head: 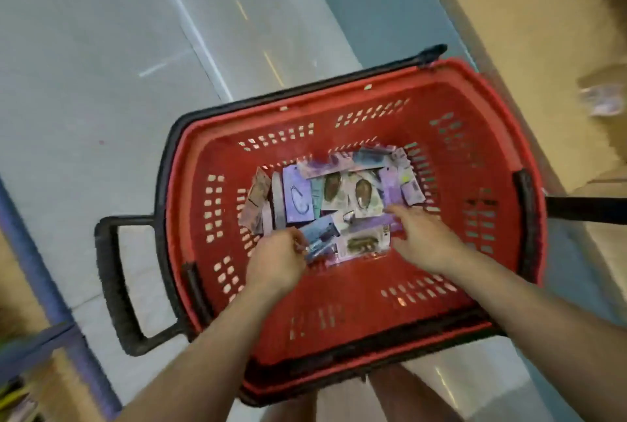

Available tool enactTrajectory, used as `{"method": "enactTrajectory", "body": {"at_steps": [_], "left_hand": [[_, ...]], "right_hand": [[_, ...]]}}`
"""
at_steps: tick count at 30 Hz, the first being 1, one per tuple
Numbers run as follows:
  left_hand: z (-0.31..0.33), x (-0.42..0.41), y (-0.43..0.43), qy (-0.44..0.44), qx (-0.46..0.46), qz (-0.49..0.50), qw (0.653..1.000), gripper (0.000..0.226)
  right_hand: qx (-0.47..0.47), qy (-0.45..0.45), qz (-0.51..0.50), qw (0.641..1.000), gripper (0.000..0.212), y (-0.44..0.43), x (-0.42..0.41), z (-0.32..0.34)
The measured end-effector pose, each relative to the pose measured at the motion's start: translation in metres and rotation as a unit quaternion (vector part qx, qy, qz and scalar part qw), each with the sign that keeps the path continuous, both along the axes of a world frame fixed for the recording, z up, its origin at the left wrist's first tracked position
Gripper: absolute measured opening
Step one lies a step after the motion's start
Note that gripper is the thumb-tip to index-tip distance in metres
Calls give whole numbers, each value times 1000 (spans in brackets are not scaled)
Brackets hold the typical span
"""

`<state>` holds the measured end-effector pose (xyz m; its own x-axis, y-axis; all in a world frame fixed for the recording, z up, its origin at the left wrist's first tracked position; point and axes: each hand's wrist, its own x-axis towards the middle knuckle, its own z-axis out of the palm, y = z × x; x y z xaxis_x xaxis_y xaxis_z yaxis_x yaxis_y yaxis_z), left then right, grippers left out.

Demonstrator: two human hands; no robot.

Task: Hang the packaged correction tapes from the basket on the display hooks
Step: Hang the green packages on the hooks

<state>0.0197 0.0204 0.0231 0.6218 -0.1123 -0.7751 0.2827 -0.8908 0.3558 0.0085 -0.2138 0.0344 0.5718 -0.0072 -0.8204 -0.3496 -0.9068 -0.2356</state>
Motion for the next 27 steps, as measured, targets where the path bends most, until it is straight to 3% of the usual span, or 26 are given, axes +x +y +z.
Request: {"method": "enactTrajectory", "body": {"at_steps": [5, 8, 11, 14, 17, 20, 27], "left_hand": [[-134, 12, -45, -31, -17, -55, 998, 28], [-182, 17, -68, -41, -9, -114, 993, 22], [-207, 18, -84, -29, 14, -161, 986, 22], [-217, 20, -93, 3, 45, -113, 993, 27], [-226, 20, -99, 49, 12, 7, 999, 41], [-231, 16, -102, 81, -20, 45, 996, 48], [-209, 11, -90, 143, -134, 20, 980, 19]], "right_hand": [[-16, -3, -113, 993, 53, 0, 18, -129], [-48, 2, -171, 984, 42, -3, 25, -185], [-98, 24, -193, 976, 48, -1, 30, -217], [-116, 60, -176, 976, 57, 7, 39, -227], [-98, 66, -200, 973, 73, 8, 37, -229], [-60, 42, -259, 963, 82, 0, 24, -225], [95, 78, -417, 901, 60, -39, 17, -196]]}}
